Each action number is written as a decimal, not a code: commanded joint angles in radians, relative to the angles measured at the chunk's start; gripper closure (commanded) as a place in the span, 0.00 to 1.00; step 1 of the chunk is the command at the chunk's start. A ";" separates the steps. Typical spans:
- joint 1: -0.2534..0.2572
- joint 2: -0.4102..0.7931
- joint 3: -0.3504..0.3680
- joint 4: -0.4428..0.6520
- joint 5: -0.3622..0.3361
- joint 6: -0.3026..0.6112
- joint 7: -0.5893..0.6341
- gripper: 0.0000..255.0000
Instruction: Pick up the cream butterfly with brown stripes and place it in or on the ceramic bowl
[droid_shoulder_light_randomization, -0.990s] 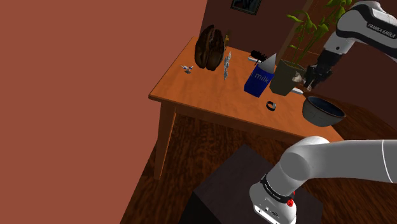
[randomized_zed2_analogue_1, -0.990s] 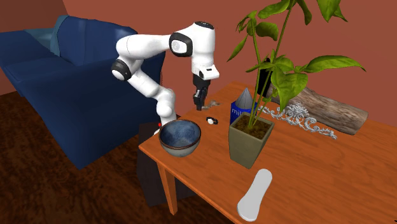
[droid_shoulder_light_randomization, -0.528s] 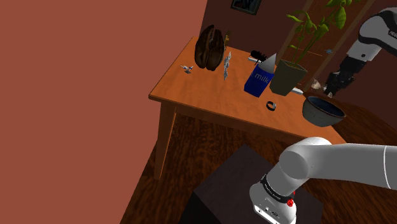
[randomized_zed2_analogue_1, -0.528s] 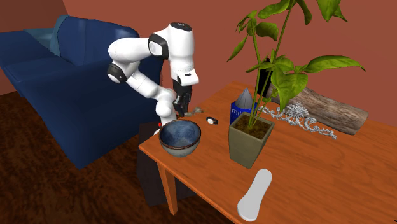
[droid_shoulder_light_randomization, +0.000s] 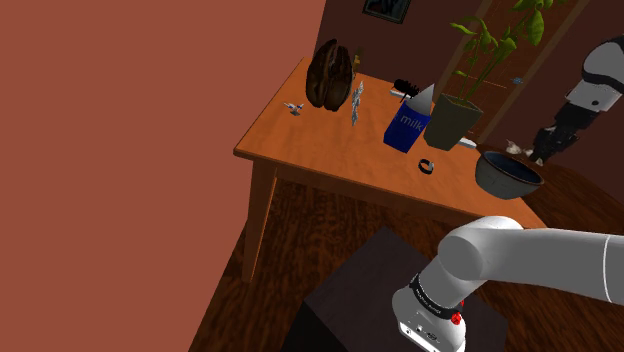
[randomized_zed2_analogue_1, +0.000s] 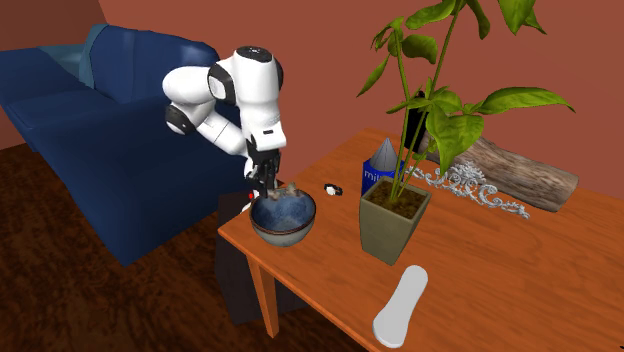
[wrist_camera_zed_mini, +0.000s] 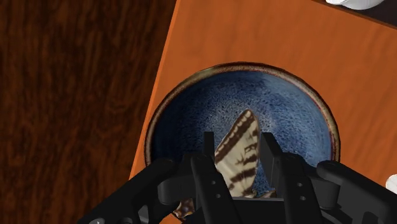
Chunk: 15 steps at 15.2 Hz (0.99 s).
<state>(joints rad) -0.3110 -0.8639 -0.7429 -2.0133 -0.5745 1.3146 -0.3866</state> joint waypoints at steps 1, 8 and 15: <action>-0.007 -0.015 -0.007 -0.032 -0.010 0.019 0.002 1.00; -0.025 -0.054 -0.036 -0.138 -0.041 0.090 0.020 1.00; -0.028 -0.061 -0.043 -0.159 -0.048 0.104 0.024 1.00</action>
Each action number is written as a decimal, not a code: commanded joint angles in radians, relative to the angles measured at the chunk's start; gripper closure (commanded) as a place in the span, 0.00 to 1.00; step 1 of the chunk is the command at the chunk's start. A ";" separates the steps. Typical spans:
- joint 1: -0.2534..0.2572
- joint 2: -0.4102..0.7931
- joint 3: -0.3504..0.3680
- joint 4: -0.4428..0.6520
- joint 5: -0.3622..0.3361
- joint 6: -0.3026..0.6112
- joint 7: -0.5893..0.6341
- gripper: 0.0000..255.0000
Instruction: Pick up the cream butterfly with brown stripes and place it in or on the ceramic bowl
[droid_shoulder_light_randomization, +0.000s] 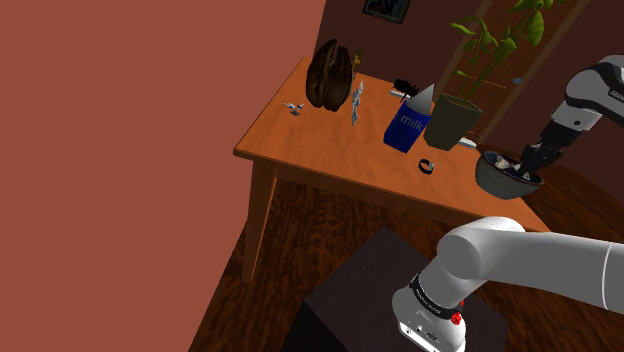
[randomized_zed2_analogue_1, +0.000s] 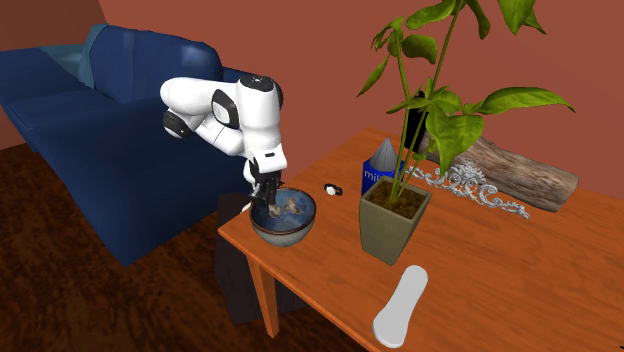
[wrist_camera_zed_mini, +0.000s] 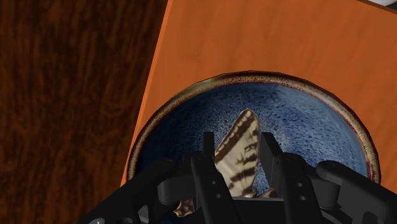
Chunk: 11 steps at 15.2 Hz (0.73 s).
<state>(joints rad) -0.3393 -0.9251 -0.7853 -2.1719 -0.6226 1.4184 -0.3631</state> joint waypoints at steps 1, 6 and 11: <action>0.000 0.000 0.000 0.000 0.000 0.000 0.000 1.00; 0.000 0.000 0.000 0.000 0.000 0.000 0.000 0.00; 0.021 0.043 0.031 0.113 0.035 -0.074 -0.017 0.00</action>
